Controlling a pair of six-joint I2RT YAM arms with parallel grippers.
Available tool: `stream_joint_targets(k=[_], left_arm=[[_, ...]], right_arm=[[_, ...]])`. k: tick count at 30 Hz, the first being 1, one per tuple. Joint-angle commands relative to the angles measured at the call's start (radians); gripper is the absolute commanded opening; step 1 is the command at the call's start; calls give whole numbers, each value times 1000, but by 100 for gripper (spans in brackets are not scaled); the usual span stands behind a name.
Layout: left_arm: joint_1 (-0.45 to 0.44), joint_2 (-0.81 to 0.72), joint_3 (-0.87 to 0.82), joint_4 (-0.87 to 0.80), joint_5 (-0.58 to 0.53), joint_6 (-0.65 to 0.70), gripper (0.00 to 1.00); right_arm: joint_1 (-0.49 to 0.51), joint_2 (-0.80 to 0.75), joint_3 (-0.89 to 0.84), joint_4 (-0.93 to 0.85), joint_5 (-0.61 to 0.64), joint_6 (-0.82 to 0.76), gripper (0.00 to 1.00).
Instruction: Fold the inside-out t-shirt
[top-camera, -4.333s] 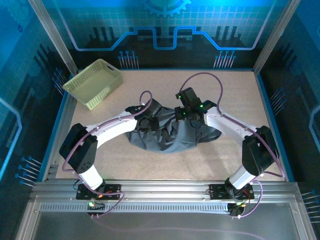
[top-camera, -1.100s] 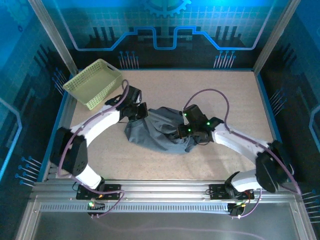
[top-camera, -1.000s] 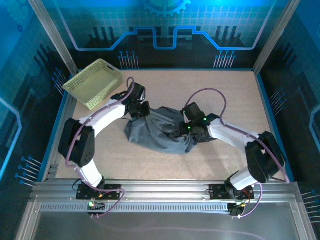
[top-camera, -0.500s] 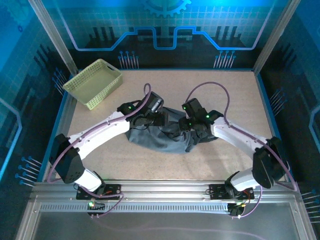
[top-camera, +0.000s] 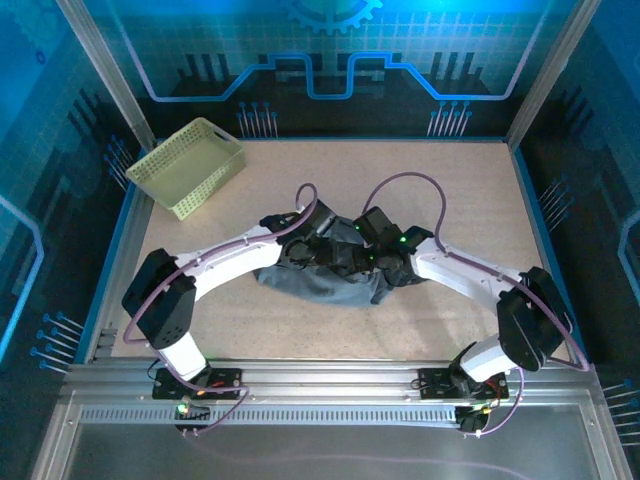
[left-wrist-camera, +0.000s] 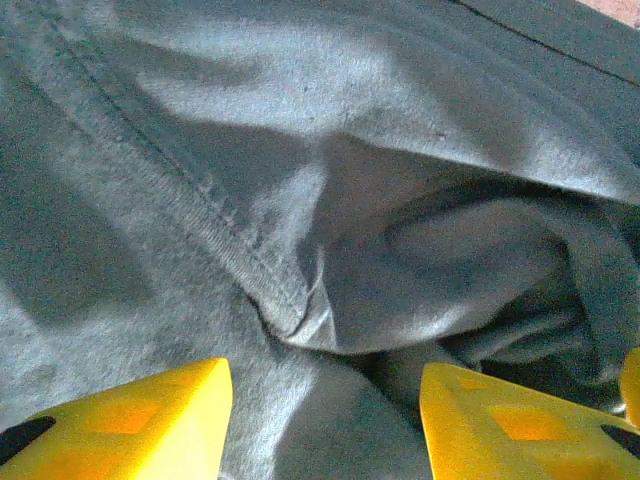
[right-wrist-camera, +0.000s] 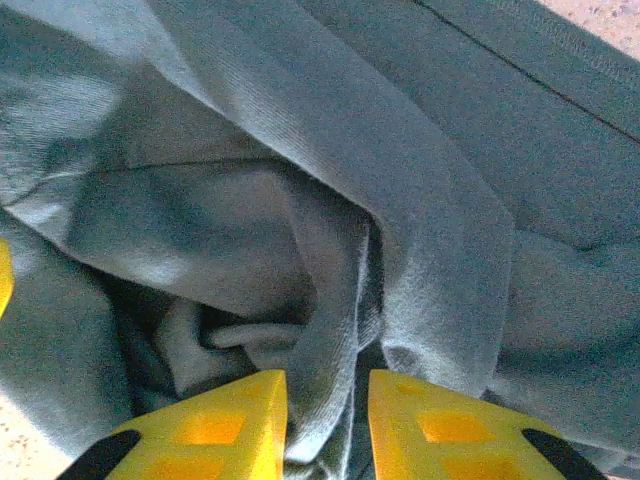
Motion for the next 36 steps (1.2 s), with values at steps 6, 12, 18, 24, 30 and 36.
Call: stream_joint_targets(k=[6, 12, 18, 24, 30, 36], left_arm=[[26, 77, 27, 38, 13, -26, 49], [49, 102, 35, 65, 25, -32, 36], [49, 95, 61, 51, 18, -17, 16], [53, 8, 36, 30, -17, -17, 1], [58, -138, -4, 40, -2, -44, 0], [61, -297, -56, 78, -10, -62, 0]], right_arm=[[17, 35, 2, 4, 24, 20, 22], [20, 44, -10, 12, 20, 21, 13], [35, -4, -13, 5, 38, 1, 1], [50, -113, -58, 18, 43, -58, 0], [49, -196, -136, 56, 41, -96, 0], [40, -219, -195, 87, 33, -98, 0]])
